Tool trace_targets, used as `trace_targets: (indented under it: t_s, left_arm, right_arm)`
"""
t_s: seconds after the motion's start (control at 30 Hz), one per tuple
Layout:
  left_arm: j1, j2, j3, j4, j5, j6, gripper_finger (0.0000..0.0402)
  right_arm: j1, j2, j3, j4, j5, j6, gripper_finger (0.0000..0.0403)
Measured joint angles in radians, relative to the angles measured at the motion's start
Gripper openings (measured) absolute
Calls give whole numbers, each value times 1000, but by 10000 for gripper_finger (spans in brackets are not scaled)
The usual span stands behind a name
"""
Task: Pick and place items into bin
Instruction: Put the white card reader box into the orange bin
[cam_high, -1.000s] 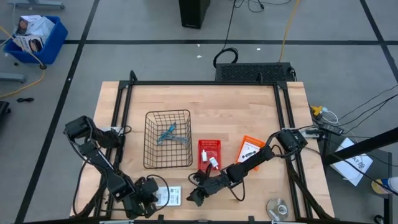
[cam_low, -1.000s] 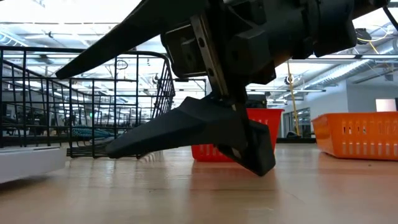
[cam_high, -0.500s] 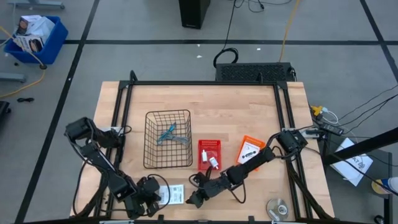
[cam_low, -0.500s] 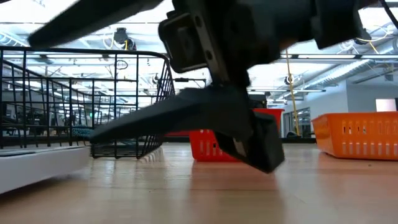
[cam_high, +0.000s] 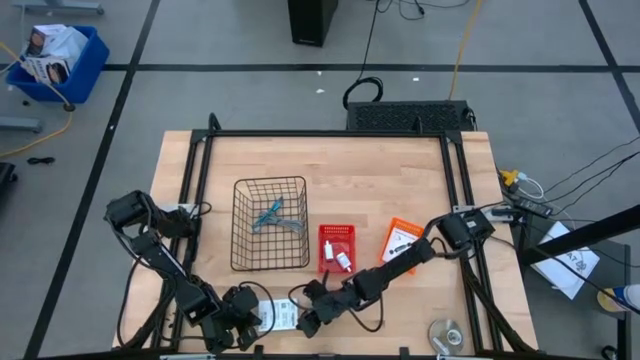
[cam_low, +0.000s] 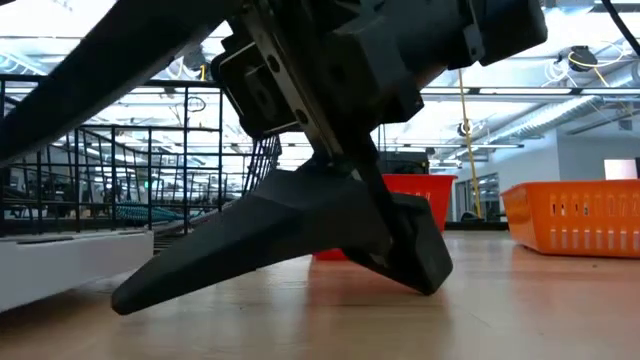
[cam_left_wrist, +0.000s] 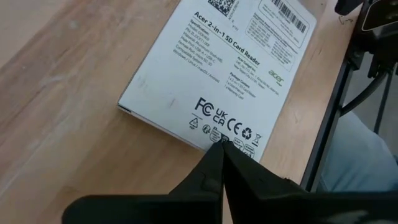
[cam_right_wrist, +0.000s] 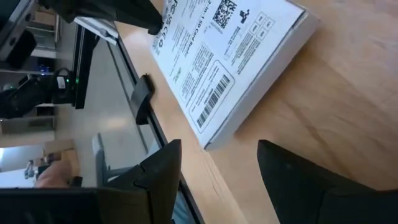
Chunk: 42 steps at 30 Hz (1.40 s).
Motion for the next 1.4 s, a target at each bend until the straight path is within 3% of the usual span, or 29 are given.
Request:
trace_targets:
  t_s: [0.8,1.03,1.23,1.4]
  left_arm:
    - [-10,16,1,11,-35,-24,4]
    - [-13,17,1,13,-43,-27,15]
    - [-17,17,1,13,-46,-24,12]
    - [-18,17,1,13,-48,-26,15]
  right_arm:
    - [-23,11,-3,72,25,-10,203]
    - [-27,27,-2,77,-31,28,203]
    - [-22,46,-3,215,-72,15,203]
    - [-22,45,-4,228,-91,-9,203]
